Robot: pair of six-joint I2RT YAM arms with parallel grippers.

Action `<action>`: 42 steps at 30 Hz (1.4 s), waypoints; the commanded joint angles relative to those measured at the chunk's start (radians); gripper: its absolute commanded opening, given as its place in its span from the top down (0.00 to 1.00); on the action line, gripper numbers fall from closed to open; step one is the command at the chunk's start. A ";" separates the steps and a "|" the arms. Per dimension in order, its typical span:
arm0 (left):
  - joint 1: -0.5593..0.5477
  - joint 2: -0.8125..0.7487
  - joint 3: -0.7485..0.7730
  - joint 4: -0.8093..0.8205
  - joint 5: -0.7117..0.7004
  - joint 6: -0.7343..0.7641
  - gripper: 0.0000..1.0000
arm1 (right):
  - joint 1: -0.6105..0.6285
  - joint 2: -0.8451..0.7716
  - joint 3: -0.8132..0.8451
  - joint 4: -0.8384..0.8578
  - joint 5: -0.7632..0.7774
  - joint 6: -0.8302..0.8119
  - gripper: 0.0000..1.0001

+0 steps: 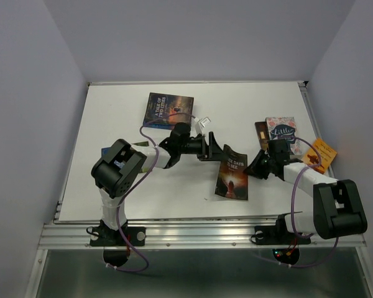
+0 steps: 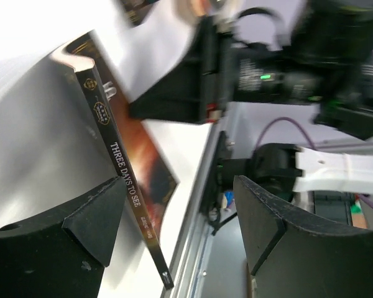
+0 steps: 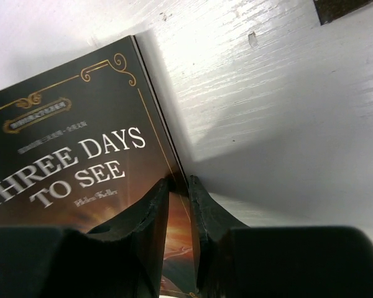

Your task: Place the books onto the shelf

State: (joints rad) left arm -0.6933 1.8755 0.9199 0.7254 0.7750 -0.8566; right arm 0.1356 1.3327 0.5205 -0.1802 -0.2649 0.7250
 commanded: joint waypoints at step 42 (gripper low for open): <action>0.233 -0.239 0.414 -0.440 -0.655 0.162 1.00 | 0.036 -0.196 0.249 -0.137 0.213 -0.029 0.41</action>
State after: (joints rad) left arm -0.5438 1.6932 1.2522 0.1726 0.2615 -0.6250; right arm 0.1654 1.1503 0.6891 -0.3099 -0.1692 0.7204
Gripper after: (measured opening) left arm 0.197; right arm 0.582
